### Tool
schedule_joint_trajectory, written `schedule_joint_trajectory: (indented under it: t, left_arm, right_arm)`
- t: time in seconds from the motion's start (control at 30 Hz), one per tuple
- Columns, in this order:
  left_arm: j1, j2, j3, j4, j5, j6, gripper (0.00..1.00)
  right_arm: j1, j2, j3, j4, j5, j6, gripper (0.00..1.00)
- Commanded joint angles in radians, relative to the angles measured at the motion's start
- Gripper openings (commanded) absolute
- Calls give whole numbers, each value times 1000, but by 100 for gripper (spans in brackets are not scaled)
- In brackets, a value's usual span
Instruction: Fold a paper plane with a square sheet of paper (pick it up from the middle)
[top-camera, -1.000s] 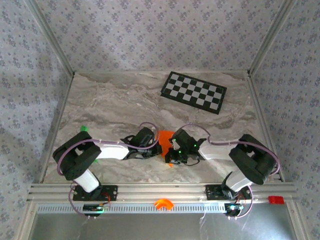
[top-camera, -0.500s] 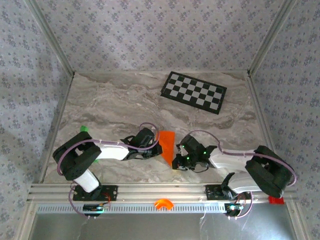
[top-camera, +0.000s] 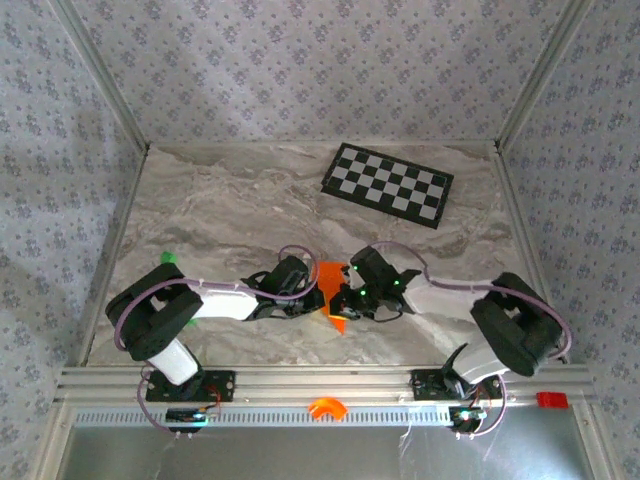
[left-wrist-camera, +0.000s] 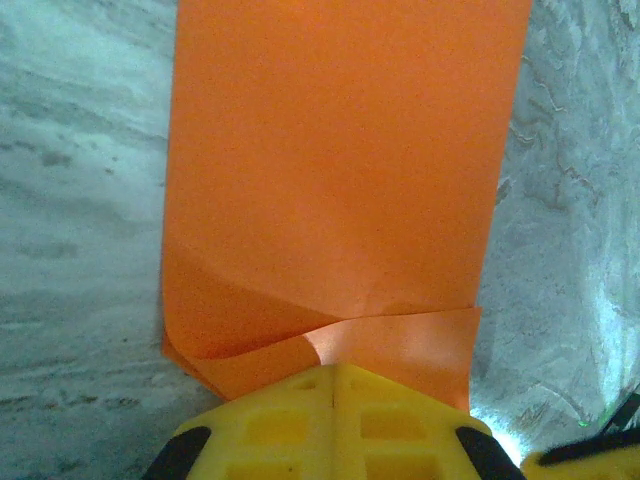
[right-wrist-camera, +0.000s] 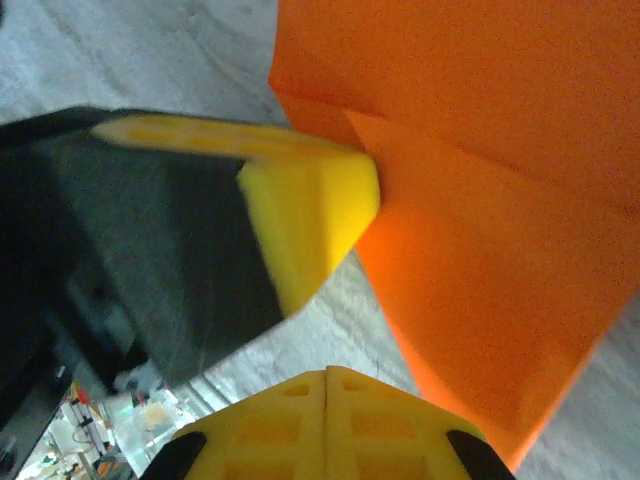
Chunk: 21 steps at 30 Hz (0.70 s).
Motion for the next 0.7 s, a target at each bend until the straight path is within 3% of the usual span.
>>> schedule_joint_trajectory:
  t: [0.0,0.1,0.3,0.67]
  left_arm:
    - [-4,46,-32,-95,-39,0,0]
    - [-4,42,-29,-96,-37,1,0]
    - [-2,22,9,-109,-27,48,1]
    - [-16,-118,56,-145,-22,73,6]
  right_arm:
    - [4,69,19,-14,-5,-14,0]
    - [3,79,-33,-66,38,-38,0]
    - [33,75,-227,61,49,29,0]
    - [24,90,-205,62,66,25,0]
